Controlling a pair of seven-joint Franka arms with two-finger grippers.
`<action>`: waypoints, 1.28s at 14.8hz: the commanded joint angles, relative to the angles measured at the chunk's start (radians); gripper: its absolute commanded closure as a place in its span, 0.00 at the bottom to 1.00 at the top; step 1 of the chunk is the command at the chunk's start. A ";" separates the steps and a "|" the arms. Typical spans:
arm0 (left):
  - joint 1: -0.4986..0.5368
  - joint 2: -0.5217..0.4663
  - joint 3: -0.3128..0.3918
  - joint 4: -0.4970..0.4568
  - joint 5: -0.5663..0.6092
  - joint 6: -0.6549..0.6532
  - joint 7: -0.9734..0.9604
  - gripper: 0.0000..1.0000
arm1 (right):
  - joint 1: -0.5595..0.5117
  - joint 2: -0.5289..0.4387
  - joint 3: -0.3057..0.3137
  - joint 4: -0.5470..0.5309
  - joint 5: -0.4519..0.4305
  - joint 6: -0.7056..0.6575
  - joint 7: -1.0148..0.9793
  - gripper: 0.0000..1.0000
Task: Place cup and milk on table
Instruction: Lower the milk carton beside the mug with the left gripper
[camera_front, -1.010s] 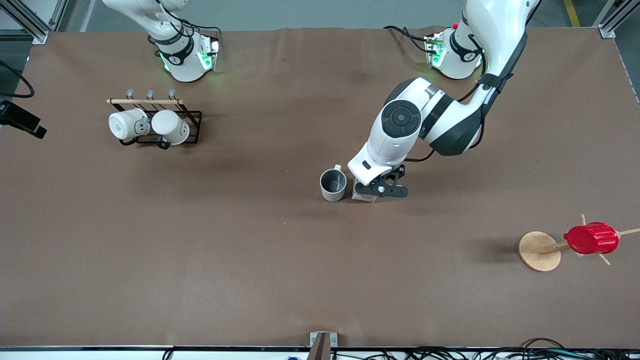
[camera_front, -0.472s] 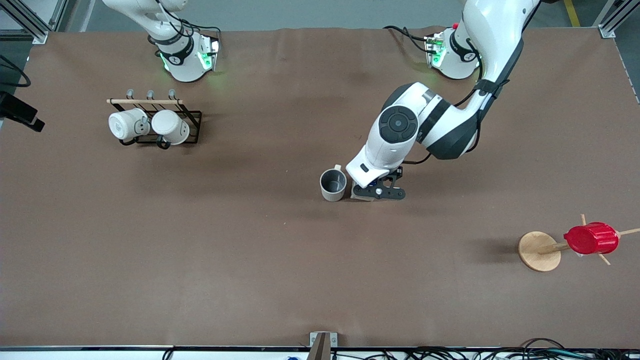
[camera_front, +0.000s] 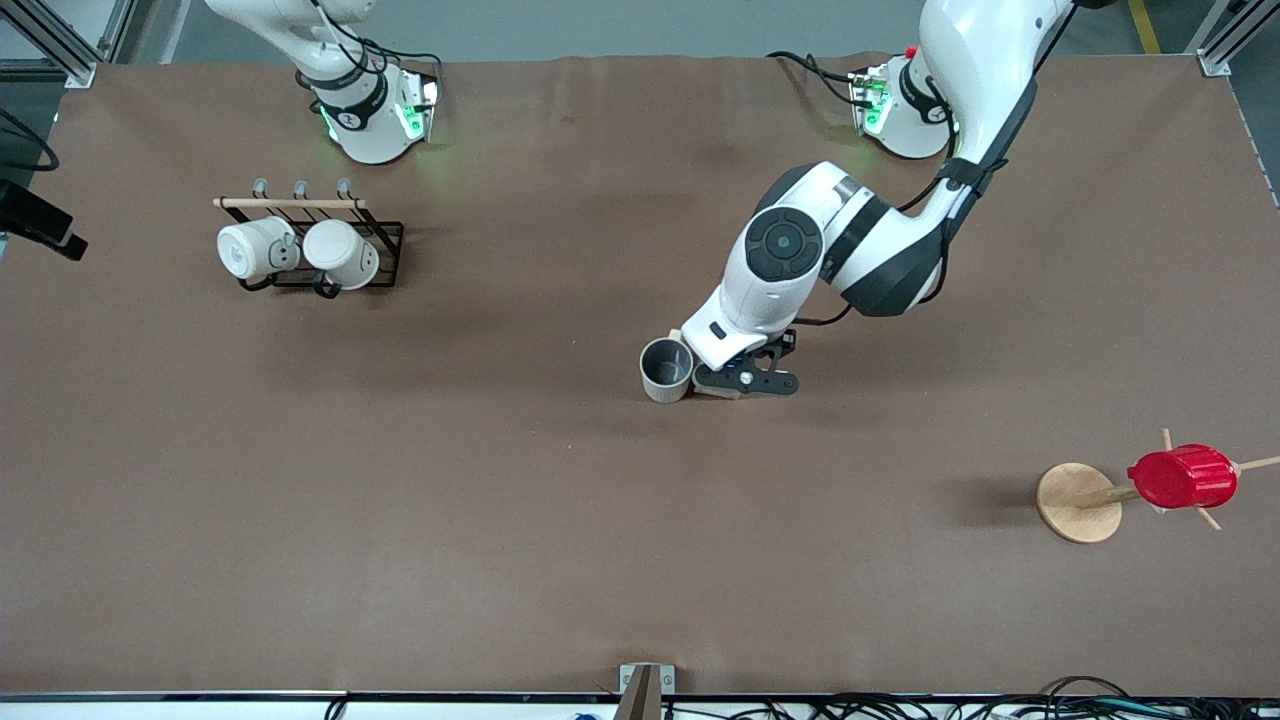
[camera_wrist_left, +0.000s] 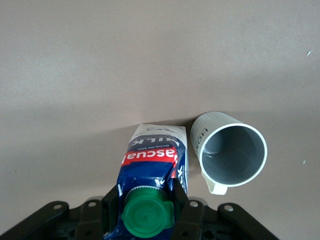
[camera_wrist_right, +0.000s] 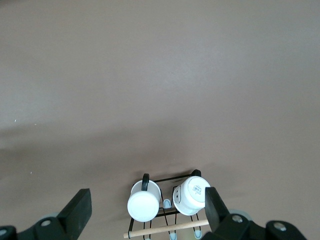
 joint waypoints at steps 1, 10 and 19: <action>-0.001 0.015 -0.006 0.029 0.015 -0.023 -0.016 0.86 | -0.020 -0.031 -0.011 -0.027 0.032 0.000 -0.027 0.00; 0.000 0.015 0.001 0.029 0.033 -0.010 -0.017 0.89 | -0.017 -0.034 -0.025 -0.027 0.035 -0.013 -0.033 0.00; 0.008 0.009 0.001 0.031 0.039 -0.010 -0.016 0.00 | -0.017 -0.033 -0.031 -0.027 0.033 -0.018 -0.035 0.00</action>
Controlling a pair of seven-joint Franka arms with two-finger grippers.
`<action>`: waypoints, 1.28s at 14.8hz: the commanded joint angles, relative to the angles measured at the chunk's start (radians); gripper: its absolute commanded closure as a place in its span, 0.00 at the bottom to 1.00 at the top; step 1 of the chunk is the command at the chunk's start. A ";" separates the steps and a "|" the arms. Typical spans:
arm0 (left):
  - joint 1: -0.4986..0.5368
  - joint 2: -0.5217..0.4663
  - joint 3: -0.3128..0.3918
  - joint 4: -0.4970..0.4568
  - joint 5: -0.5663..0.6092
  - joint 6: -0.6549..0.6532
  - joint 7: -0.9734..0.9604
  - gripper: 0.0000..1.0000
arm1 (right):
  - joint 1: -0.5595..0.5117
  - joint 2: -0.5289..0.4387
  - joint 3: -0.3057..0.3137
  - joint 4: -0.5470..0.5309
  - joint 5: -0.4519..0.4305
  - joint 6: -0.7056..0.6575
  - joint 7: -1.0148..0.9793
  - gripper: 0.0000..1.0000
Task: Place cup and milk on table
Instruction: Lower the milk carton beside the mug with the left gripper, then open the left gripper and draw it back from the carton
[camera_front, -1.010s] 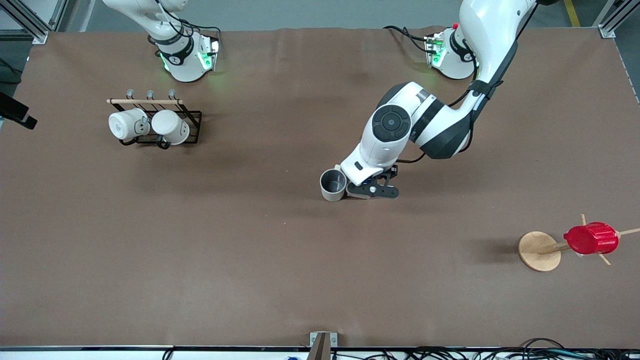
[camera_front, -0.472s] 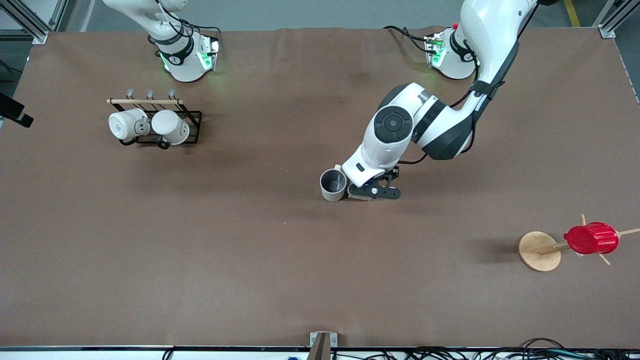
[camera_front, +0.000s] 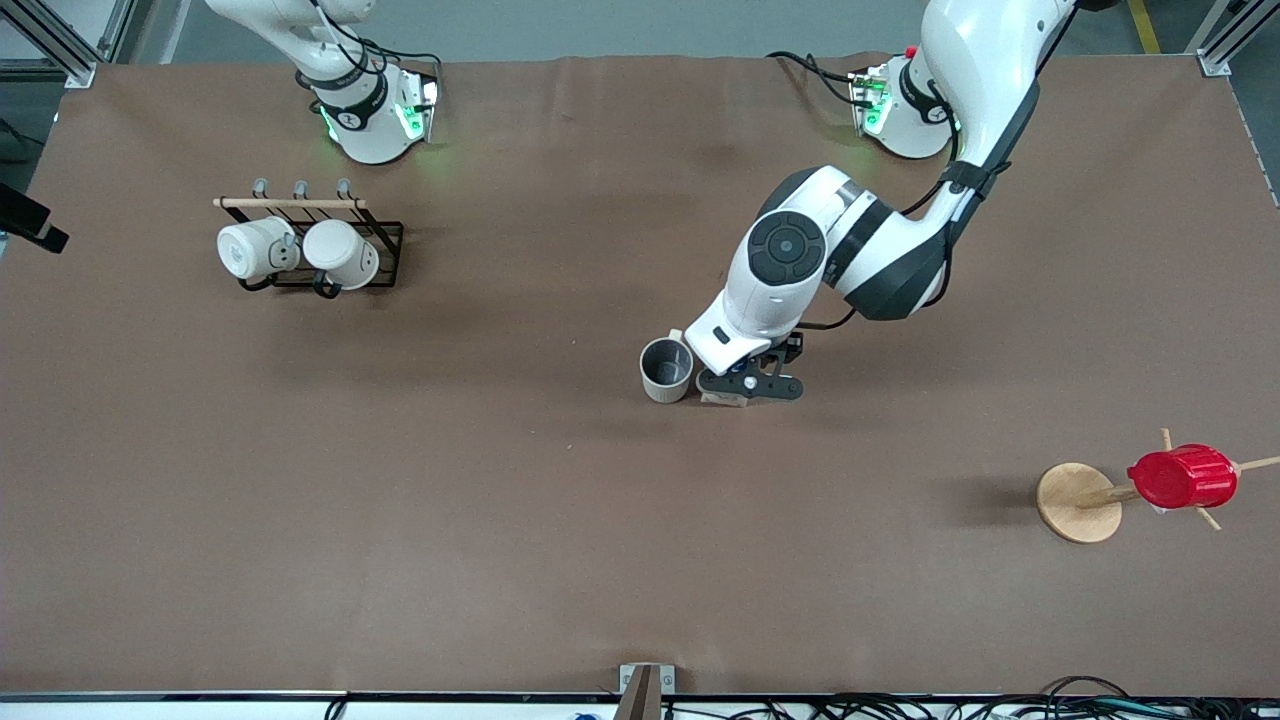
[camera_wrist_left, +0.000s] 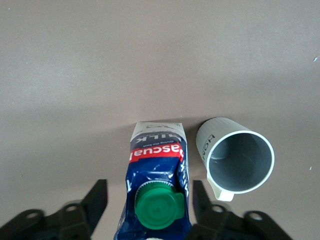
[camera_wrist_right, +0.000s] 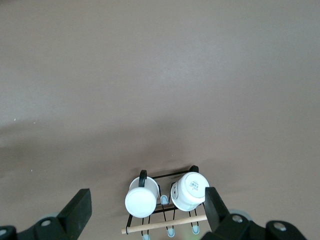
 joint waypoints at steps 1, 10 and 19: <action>0.005 -0.002 -0.004 0.034 0.020 -0.011 -0.017 0.00 | -0.008 -0.029 -0.001 -0.027 0.013 -0.001 -0.014 0.00; 0.021 -0.189 0.130 0.094 -0.020 -0.102 0.033 0.00 | -0.011 -0.027 0.002 -0.027 0.007 0.002 -0.015 0.00; 0.034 -0.425 0.416 0.003 -0.195 -0.222 0.423 0.00 | -0.006 -0.026 0.002 -0.027 -0.001 0.002 -0.015 0.00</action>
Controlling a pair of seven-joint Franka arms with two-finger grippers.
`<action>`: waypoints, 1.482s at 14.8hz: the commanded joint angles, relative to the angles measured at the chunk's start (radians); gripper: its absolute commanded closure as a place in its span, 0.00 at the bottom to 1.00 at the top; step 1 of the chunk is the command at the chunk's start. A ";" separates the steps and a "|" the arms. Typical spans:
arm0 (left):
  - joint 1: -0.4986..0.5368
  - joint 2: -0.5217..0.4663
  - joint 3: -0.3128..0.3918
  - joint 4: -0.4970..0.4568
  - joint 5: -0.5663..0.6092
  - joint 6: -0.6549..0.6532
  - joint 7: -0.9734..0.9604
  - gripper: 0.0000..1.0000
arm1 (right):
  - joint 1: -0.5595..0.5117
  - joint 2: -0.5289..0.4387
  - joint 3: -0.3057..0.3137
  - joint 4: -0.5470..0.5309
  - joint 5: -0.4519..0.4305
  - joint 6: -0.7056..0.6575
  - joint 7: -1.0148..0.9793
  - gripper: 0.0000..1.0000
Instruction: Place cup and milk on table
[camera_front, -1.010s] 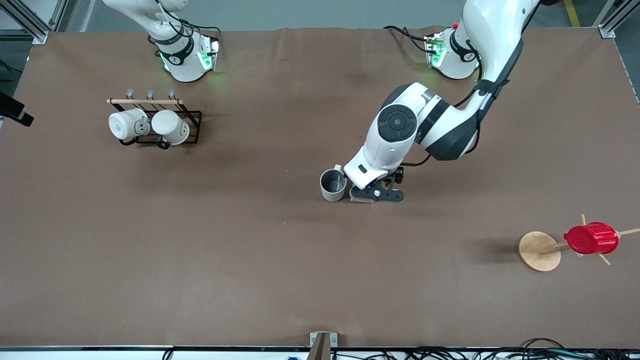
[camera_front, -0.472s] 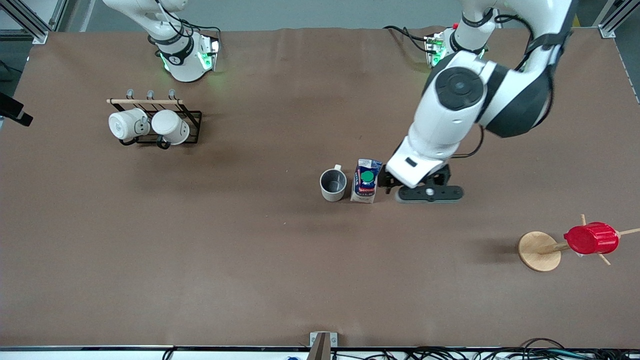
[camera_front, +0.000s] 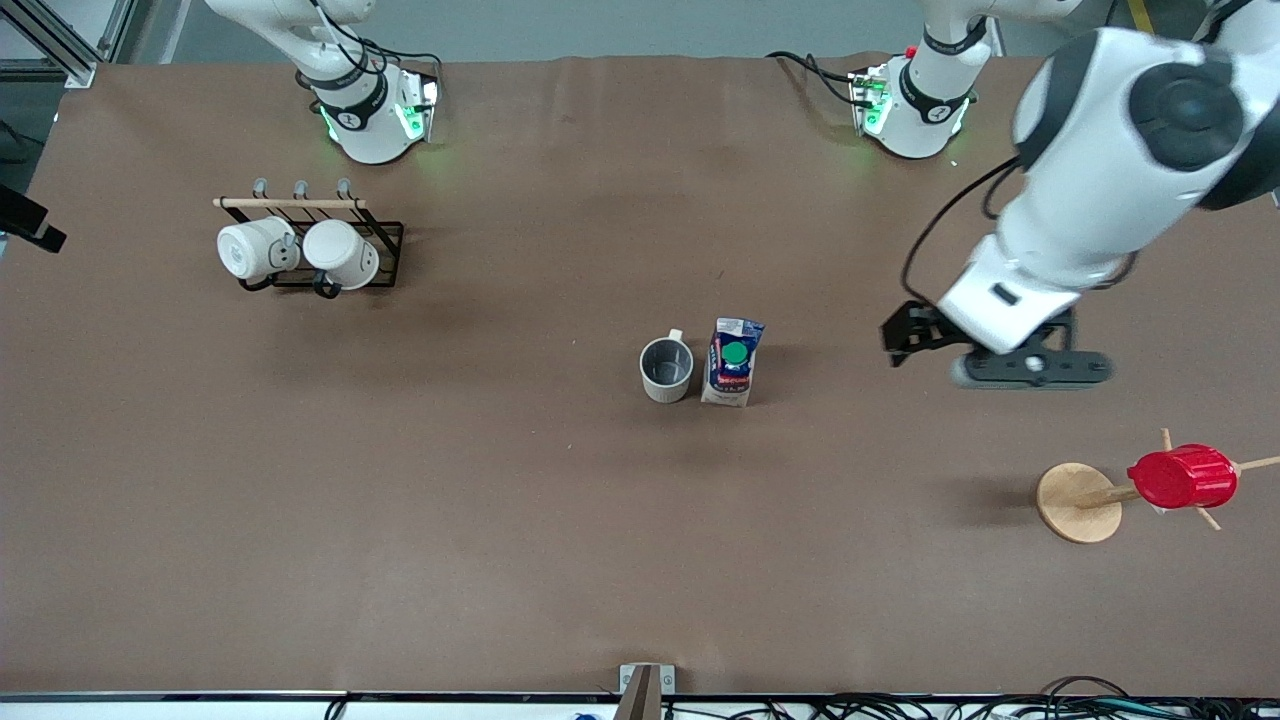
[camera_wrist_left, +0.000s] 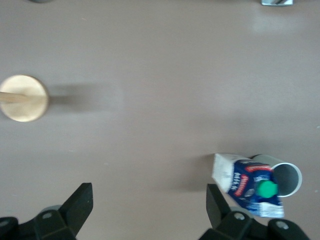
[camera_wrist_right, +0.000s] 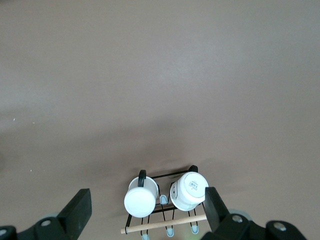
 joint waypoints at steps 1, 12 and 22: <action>0.008 -0.133 0.081 -0.111 -0.020 -0.010 0.123 0.00 | -0.006 -0.027 0.007 -0.027 0.000 0.003 -0.012 0.00; 0.156 -0.306 0.095 -0.229 -0.034 -0.090 0.253 0.00 | -0.005 -0.025 0.009 -0.027 0.003 0.000 -0.012 0.00; 0.163 -0.230 0.092 -0.153 -0.023 -0.093 0.249 0.00 | -0.006 -0.027 0.007 -0.027 0.003 -0.007 -0.012 0.00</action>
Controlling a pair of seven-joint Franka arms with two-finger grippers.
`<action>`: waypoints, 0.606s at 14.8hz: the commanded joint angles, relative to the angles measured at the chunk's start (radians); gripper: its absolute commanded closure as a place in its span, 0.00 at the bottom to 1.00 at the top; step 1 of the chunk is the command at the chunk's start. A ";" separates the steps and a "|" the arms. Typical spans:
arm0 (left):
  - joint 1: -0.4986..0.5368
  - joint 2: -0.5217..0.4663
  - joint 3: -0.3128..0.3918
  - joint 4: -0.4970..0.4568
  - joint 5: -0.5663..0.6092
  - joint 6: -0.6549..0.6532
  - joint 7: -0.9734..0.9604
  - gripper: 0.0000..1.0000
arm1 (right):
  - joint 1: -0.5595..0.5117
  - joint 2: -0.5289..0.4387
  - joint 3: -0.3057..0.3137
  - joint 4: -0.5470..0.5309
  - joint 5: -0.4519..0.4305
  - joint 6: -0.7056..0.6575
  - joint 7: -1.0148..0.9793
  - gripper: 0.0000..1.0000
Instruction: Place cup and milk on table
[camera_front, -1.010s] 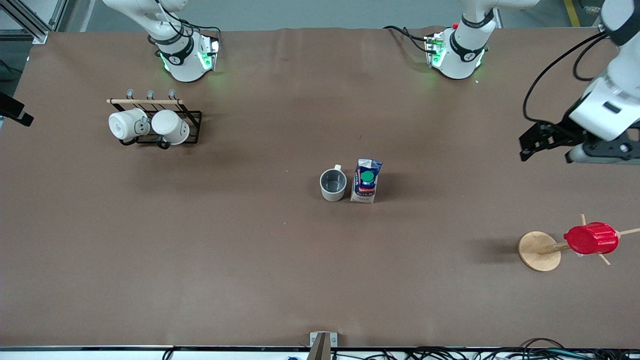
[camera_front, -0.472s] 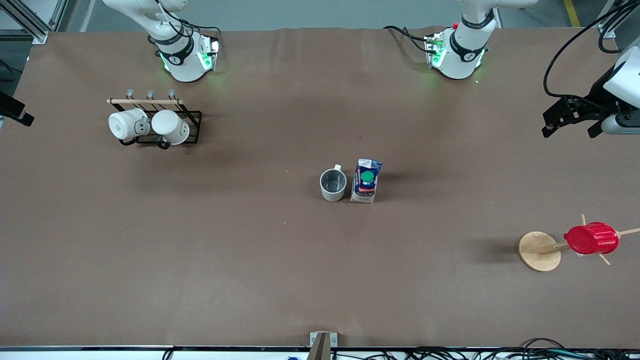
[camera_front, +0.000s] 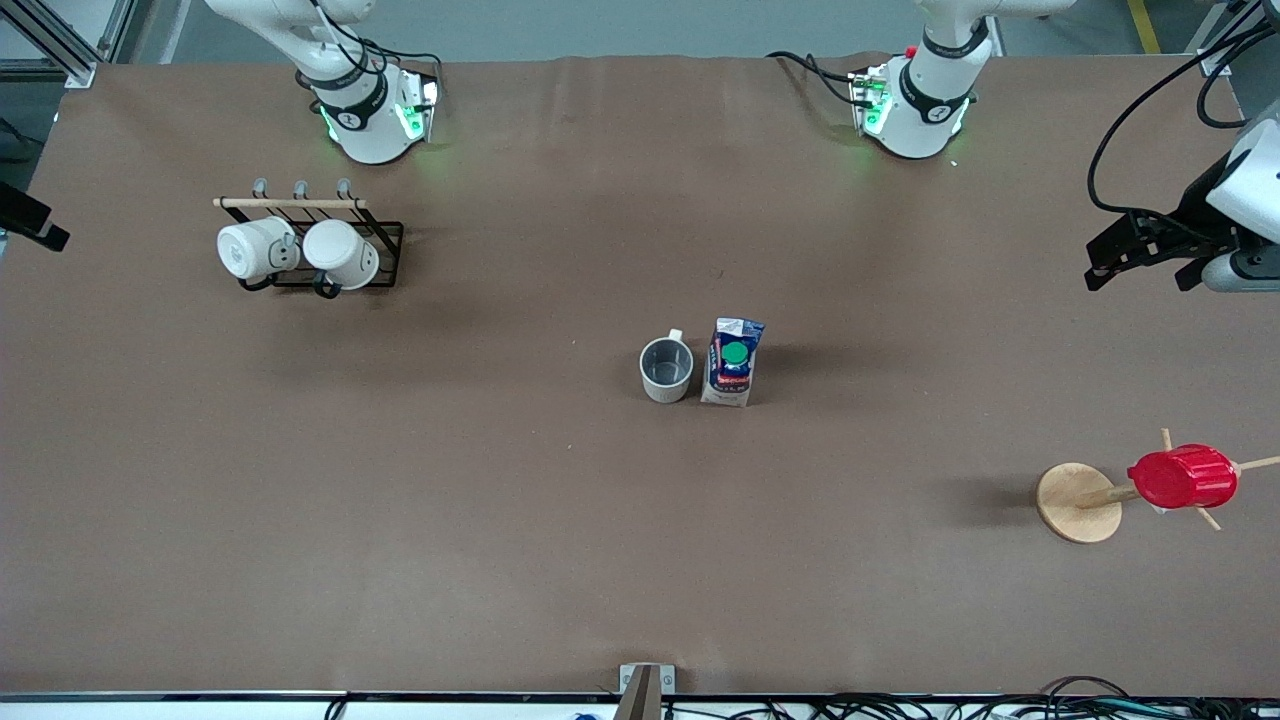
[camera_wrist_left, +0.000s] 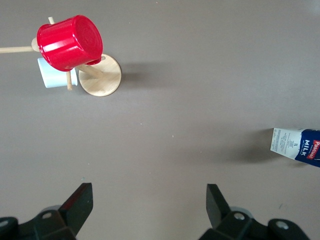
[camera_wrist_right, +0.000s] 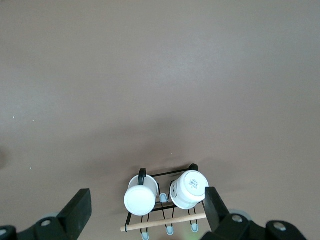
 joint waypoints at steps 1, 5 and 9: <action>0.012 0.031 -0.011 0.049 -0.019 -0.017 0.003 0.00 | -0.006 -0.027 0.006 -0.026 0.003 -0.001 -0.010 0.00; 0.014 0.069 -0.010 0.083 -0.013 -0.049 0.009 0.00 | -0.008 -0.027 0.005 -0.026 0.003 -0.001 -0.017 0.00; 0.015 0.078 -0.010 0.099 -0.019 -0.050 0.000 0.00 | -0.010 -0.027 0.003 -0.026 0.004 -0.001 -0.019 0.00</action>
